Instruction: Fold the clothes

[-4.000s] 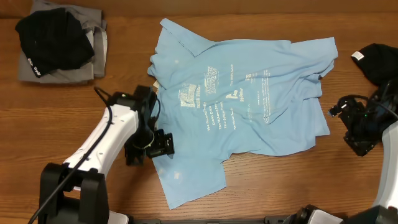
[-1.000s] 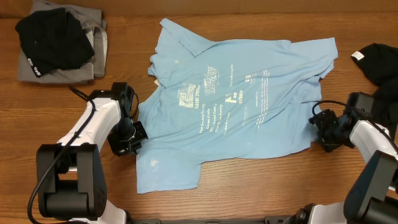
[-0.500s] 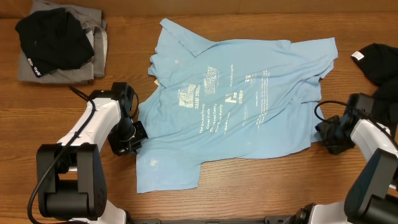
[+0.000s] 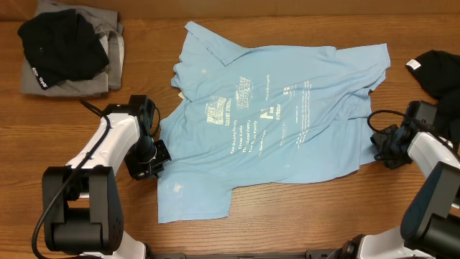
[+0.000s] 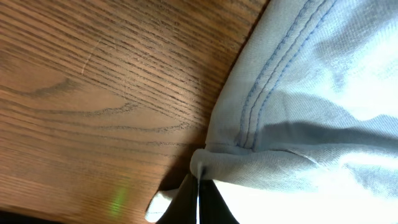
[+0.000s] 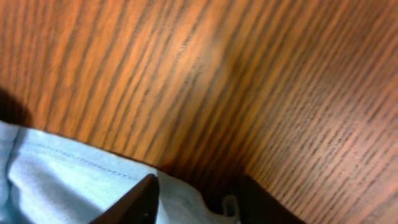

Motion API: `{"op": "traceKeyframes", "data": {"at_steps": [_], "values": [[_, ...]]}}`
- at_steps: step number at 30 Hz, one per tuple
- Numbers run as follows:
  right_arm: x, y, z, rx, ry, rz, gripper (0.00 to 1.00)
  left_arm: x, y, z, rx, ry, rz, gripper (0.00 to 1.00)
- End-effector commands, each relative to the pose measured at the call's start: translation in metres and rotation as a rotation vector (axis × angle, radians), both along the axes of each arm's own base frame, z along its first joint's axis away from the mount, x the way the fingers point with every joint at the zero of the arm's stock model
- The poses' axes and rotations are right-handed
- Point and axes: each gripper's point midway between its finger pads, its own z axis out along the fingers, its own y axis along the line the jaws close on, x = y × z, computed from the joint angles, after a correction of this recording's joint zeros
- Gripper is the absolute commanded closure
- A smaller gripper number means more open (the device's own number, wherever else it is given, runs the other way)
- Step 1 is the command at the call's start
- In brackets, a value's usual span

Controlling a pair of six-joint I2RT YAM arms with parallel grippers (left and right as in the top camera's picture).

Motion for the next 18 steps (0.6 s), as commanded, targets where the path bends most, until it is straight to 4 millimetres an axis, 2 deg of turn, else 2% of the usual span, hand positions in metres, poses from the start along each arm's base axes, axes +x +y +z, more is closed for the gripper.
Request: {"op": "traceKeyframes", "data": {"at_steps": [1, 9, 18], "values": [[-0.041, 0.029, -0.046, 0.133, 0.167, 0.005, 0.61, 0.006, -0.001, 0.006, -0.006, -0.032, -0.021, 0.96], [-0.046, 0.032, -0.047, 0.139, 0.190, 0.006, 0.63, 0.007, -0.001, 0.006, -0.006, -0.035, -0.021, 0.96], [-0.048, 0.048, -0.047, 0.082, 0.248, 0.040, 0.63, 0.009, -0.002, 0.006, -0.014, -0.042, -0.019, 0.96]]}}
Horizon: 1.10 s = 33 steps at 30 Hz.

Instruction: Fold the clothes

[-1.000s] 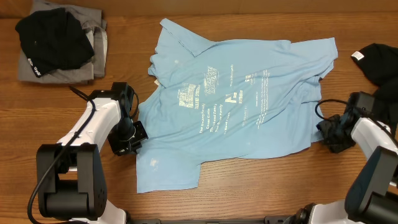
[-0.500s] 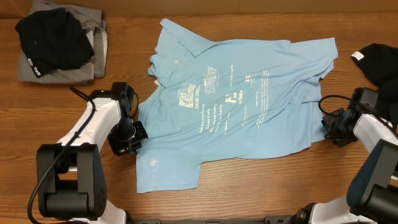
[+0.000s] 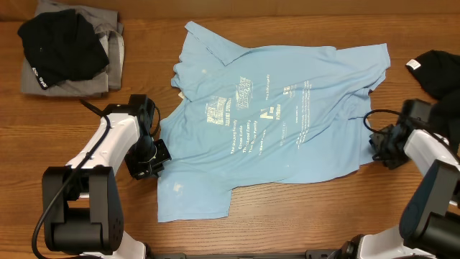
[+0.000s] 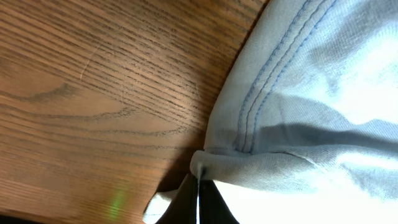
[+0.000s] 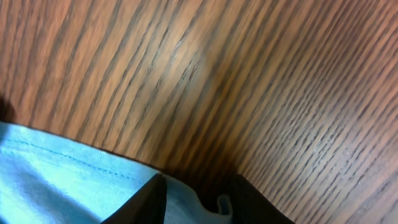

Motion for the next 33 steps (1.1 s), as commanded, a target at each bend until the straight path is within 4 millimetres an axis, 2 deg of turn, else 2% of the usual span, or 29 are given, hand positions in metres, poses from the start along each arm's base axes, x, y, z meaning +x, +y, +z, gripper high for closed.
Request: {"op": "traceKeyframes", "data": {"at_steps": [1, 8, 15, 17, 23, 33], "values": [[-0.045, 0.043, -0.045, 0.111, 0.199, 0.007, 0.63, 0.006, -0.002, 0.006, -0.012, -0.032, -0.021, 0.96], [-0.051, 0.045, -0.044, 0.091, 0.234, 0.005, 0.63, 0.007, -0.002, 0.006, -0.012, -0.033, -0.021, 0.96], [-0.059, 0.046, -0.044, 0.093, 0.266, -0.008, 0.85, 0.007, -0.002, 0.006, -0.016, -0.037, -0.039, 0.96], [-0.063, 0.047, -0.043, 0.100, 0.277, -0.024, 0.96, 0.007, -0.002, 0.006, -0.017, -0.037, -0.039, 0.96], [-0.068, 0.038, -0.038, 0.104, 0.298, -0.096, 0.96, 0.007, -0.002, 0.006, -0.017, -0.036, -0.039, 0.96], [-0.083, 0.000, 0.003, 0.155, 0.368, -0.258, 0.96, 0.006, -0.019, 0.013, -0.118, -0.028, -0.047, 0.96]]}}
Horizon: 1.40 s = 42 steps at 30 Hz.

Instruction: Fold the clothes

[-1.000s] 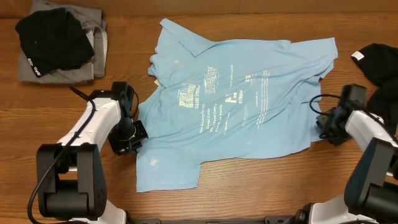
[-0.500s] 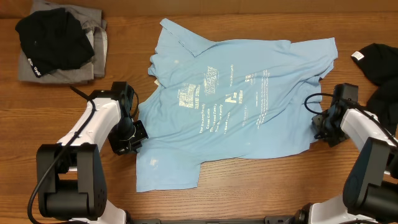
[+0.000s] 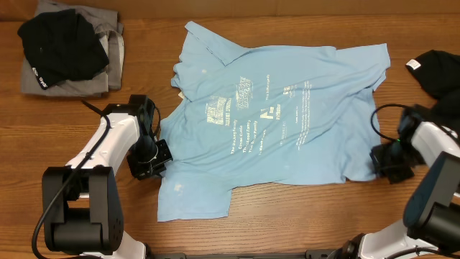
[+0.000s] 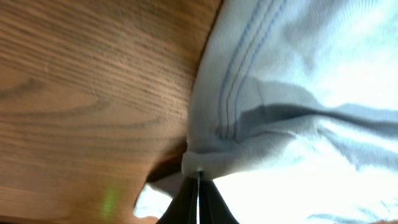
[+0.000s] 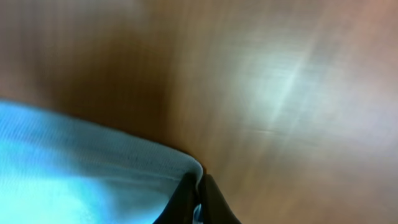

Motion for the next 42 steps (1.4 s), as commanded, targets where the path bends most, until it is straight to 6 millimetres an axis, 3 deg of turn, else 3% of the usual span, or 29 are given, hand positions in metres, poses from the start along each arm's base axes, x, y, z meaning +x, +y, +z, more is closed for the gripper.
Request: {"op": "traceKeyframes", "data": {"at_steps": [1, 8, 20, 32, 35, 38, 42], "values": [[-0.017, -0.013, 0.002, 0.011, 0.052, -0.078, 0.96, 0.007, -0.008, 0.013, -0.045, -0.032, -0.016, 0.96], [-0.029, -0.038, 0.031, -0.074, 0.005, -0.130, 0.96, 0.007, -0.007, 0.030, -0.044, -0.060, -0.017, 0.96], [-0.047, -0.056, 0.073, -0.172, -0.072, -0.202, 0.96, -0.005, 0.002, 0.092, 0.006, -0.261, 0.013, 0.96], [-0.055, -0.061, 0.080, -0.223, -0.049, -0.208, 0.96, -0.026, 0.002, 0.095, 0.003, -0.190, 0.011, 0.96], [-0.062, -0.061, 0.081, -0.239, -0.029, -0.300, 0.96, -0.037, 0.001, 0.096, 0.001, -0.145, 0.011, 0.96], [-0.061, -0.062, 0.081, -0.244, -0.039, -0.309, 0.96, -0.049, 0.002, 0.097, 0.004, -0.098, 0.012, 0.96], [-0.057, -0.063, 0.081, -0.239, -0.056, -0.274, 0.96, -0.049, 0.002, 0.097, 0.004, -0.096, 0.012, 0.94]]}}
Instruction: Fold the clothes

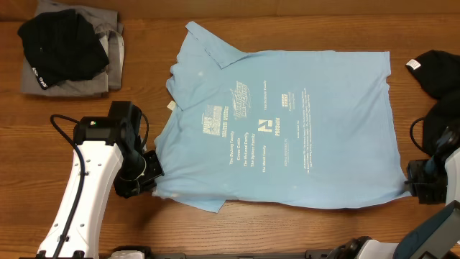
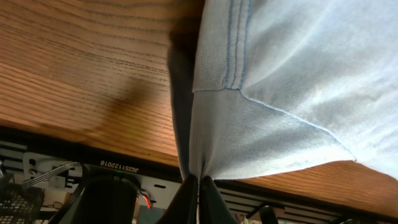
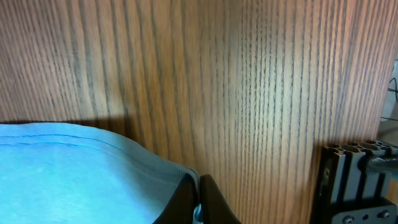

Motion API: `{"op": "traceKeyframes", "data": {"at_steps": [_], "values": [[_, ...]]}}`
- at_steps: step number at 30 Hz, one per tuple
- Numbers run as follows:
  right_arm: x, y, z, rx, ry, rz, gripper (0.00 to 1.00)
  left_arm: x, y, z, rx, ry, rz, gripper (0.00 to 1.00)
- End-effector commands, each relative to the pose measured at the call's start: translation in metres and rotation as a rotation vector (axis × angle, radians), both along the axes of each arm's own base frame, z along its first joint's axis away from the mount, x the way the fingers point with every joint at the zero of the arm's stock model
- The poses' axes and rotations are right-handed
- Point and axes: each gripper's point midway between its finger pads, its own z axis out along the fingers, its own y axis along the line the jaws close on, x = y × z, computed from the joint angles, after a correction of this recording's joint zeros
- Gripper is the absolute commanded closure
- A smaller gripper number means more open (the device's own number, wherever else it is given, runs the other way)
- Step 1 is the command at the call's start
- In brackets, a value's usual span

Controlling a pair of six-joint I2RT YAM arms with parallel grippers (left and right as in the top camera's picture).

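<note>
A light blue T-shirt [image 1: 280, 126] with white print lies spread nearly flat across the wooden table. My left gripper [image 1: 144, 181] is shut on the shirt's near-left hem corner [image 2: 211, 134], close to the table's front edge. My right gripper [image 1: 415, 185] is shut on the near-right hem corner [image 3: 155, 168], pinching the stitched edge. The shirt's collar and sleeves lie at the far side. A small flap of the hem is folded under near the left grip.
A black garment on folded grey clothes [image 1: 68, 47] sits at the far left corner. Another black garment [image 1: 438, 72] with a white label lies at the far right edge. The table's front edge and metal frame [image 2: 93, 168] show below the left gripper.
Both grippers have moved toward the front edge and outward, still holding the hem corners. The shirt, rumpled before, now lies stretched out and much flatter.
At first the left gripper was shut on the shirt's left hem while the right jaws stood apart at the right hem. Then the right gripper was shut on that hem. Now both corners are drawn forward and apart, and the shirt is spread flat.
</note>
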Motion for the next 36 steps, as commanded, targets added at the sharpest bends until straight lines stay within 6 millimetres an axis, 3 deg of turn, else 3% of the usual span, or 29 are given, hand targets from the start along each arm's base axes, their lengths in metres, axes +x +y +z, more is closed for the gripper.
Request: {"op": "traceKeyframes", "data": {"at_steps": [1, 3, 5, 6, 7, 9, 11, 16, 22, 28, 33, 36], "values": [[0.007, -0.011, 0.011, -0.049, -0.043, 0.020, 0.96, 0.007, 0.002, 0.005, 0.014, -0.037, 0.009, 0.89], [0.014, -0.010, 0.010, -0.030, -0.070, 0.078, 0.84, 0.012, 0.001, 0.005, 0.014, -0.055, 0.009, 0.63], [0.021, -0.008, 0.009, -0.011, -0.096, 0.119, 0.61, 0.016, 0.001, 0.004, 0.013, -0.073, 0.009, 0.35], [0.023, -0.007, 0.009, -0.003, -0.108, 0.130, 0.49, 0.018, 0.001, 0.004, 0.012, -0.083, 0.005, 0.28], [0.025, -0.006, 0.009, 0.003, -0.117, 0.141, 0.32, 0.020, 0.001, 0.004, 0.012, -0.091, 0.004, 0.21], [0.029, -0.005, 0.008, 0.014, -0.137, 0.151, 0.11, 0.022, 0.001, 0.004, 0.012, -0.098, 0.001, 0.16], [0.032, -0.003, 0.008, 0.026, -0.153, 0.152, 0.03, 0.022, 0.001, 0.004, 0.011, -0.100, -0.005, 0.16], [0.046, 0.005, 0.007, 0.078, -0.221, 0.215, 0.01, 0.018, -0.001, -0.005, -0.003, -0.076, -0.030, 0.29], [0.051, 0.010, 0.007, 0.102, -0.250, 0.238, 0.00, 0.004, -0.033, -0.022, -0.190, 0.003, -0.149, 0.43], [0.054, 0.013, 0.007, 0.117, -0.267, 0.242, 0.00, -0.001, -0.067, -0.031, -0.227, 0.023, -0.328, 0.44], [0.055, 0.014, 0.007, 0.120, -0.269, 0.242, 0.00, -0.009, -0.100, -0.041, -0.223, 0.026, -0.494, 0.35], [0.055, 0.014, 0.007, 0.120, -0.269, 0.242, 0.00, -0.015, -0.117, -0.048, -0.225, 0.032, -0.594, 0.34]]}}
